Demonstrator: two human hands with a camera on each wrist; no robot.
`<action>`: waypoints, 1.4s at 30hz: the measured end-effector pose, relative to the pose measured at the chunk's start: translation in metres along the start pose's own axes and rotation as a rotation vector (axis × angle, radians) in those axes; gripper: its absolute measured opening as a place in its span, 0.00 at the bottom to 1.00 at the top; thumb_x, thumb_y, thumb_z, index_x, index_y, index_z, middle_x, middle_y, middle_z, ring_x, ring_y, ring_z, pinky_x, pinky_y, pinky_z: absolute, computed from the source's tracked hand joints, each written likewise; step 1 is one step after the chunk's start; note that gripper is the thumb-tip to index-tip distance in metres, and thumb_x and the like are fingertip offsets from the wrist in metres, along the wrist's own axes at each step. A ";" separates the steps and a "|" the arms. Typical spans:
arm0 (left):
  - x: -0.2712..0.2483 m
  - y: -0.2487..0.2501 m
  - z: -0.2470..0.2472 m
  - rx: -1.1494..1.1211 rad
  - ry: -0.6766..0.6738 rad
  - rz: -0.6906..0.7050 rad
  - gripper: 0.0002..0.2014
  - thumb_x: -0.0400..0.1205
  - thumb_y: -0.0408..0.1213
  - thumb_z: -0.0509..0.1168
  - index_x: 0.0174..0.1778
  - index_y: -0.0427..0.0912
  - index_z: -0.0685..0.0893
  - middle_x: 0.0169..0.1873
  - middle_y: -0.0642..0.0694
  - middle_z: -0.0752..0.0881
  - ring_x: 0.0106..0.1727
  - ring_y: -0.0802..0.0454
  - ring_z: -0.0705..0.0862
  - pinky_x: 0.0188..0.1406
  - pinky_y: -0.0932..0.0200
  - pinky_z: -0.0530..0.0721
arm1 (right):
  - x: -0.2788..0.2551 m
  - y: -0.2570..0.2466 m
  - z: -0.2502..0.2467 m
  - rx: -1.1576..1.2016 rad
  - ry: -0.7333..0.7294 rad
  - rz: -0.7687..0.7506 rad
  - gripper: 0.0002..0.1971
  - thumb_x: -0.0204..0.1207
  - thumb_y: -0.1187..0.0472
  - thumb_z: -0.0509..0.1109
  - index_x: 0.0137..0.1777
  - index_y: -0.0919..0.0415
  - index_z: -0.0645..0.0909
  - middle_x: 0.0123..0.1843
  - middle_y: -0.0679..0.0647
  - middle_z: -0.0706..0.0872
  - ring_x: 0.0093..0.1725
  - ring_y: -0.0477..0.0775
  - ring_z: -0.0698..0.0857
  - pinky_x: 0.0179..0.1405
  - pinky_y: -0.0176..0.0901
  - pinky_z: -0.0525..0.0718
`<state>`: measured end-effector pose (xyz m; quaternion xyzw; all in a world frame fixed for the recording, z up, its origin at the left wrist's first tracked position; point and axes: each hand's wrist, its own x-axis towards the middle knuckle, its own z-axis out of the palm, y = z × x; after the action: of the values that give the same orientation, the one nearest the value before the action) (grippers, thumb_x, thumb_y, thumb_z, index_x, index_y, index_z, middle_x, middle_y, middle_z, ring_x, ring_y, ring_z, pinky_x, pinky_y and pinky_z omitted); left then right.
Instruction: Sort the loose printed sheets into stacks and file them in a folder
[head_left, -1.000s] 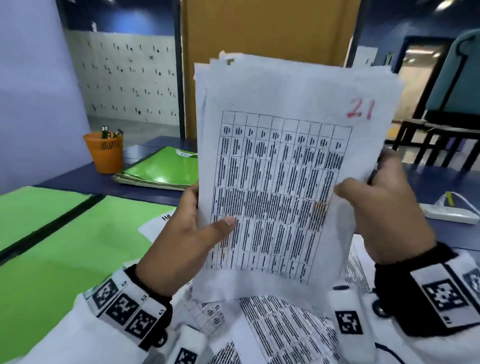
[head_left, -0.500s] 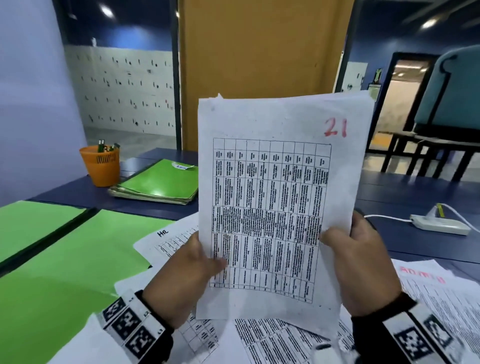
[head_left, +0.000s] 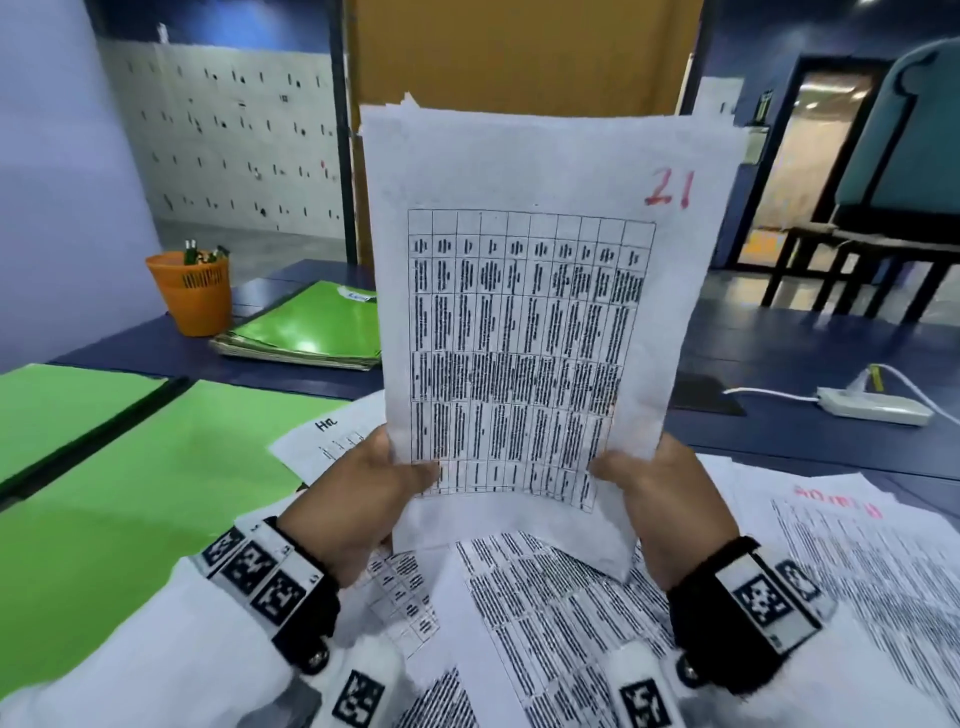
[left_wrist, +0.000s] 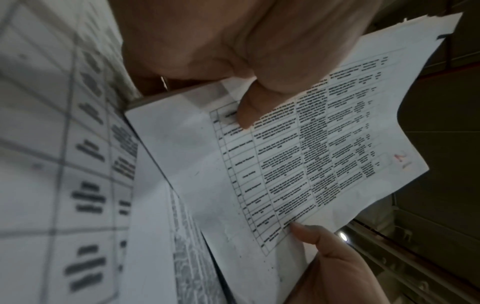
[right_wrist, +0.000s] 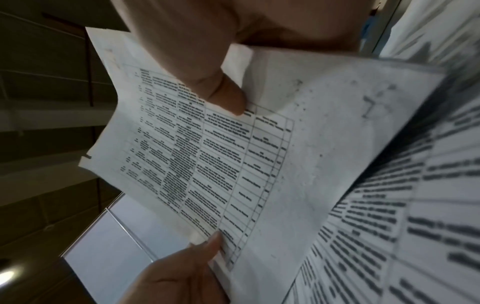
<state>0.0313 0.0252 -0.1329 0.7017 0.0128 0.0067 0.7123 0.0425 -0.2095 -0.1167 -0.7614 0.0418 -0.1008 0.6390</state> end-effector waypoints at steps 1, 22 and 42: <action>0.001 0.000 0.000 0.005 0.005 0.002 0.19 0.87 0.18 0.60 0.69 0.40 0.83 0.57 0.45 0.94 0.63 0.44 0.91 0.68 0.43 0.85 | 0.000 -0.001 0.000 -0.016 0.003 -0.004 0.08 0.71 0.68 0.73 0.49 0.60 0.85 0.44 0.57 0.93 0.44 0.62 0.91 0.49 0.58 0.87; 0.010 0.030 -0.036 -0.114 0.244 0.251 0.17 0.86 0.17 0.59 0.63 0.39 0.82 0.59 0.34 0.90 0.63 0.38 0.89 0.66 0.42 0.88 | 0.020 -0.040 -0.017 -0.495 -0.116 -0.085 0.11 0.73 0.56 0.79 0.49 0.59 0.81 0.47 0.64 0.91 0.39 0.62 0.92 0.40 0.60 0.90; 0.033 0.024 -0.065 -0.222 0.562 0.333 0.17 0.84 0.23 0.66 0.53 0.54 0.84 0.52 0.60 0.91 0.55 0.57 0.90 0.56 0.56 0.86 | 0.023 0.009 -0.026 -1.307 -0.374 0.173 0.21 0.71 0.45 0.78 0.29 0.56 0.73 0.27 0.49 0.74 0.29 0.50 0.75 0.24 0.36 0.70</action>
<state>0.0623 0.0918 -0.1100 0.5829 0.0929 0.3174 0.7422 0.0602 -0.2406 -0.1189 -0.9893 0.0437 0.1298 0.0505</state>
